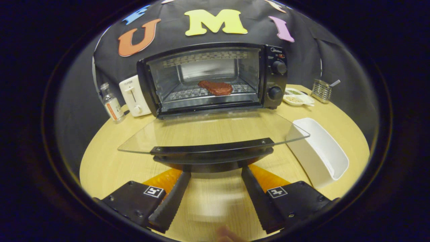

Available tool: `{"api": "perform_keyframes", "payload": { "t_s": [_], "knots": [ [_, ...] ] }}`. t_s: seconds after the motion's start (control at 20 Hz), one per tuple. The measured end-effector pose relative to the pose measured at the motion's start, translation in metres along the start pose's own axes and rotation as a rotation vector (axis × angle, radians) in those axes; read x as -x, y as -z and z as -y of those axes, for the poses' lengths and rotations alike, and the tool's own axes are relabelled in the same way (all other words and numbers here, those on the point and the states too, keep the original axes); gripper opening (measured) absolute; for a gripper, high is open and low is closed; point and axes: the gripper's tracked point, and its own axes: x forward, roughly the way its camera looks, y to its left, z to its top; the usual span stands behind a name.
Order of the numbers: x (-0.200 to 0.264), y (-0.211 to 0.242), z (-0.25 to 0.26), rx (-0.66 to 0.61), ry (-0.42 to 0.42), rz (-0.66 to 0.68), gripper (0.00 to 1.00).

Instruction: Open the toaster oven, put the food inside, and close the toaster oven door.

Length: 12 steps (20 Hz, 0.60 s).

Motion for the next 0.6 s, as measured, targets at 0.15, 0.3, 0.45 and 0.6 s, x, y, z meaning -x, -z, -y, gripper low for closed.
{"api": "perform_keyframes", "payload": {
  "t_s": [0.15, 0.3, 0.45, 0.6],
  "knots": [
    [-0.004, -0.027, 0.001, -0.023, -0.004, 0.022, 0.97],
    [-0.011, -0.059, 0.003, -0.016, -0.003, 0.043, 0.97],
    [-0.017, -0.095, 0.01, 0.003, 0.015, 0.079, 0.97],
    [-0.014, -0.135, 0.009, 0.026, 0.013, 0.144, 0.97]
  ]
}}
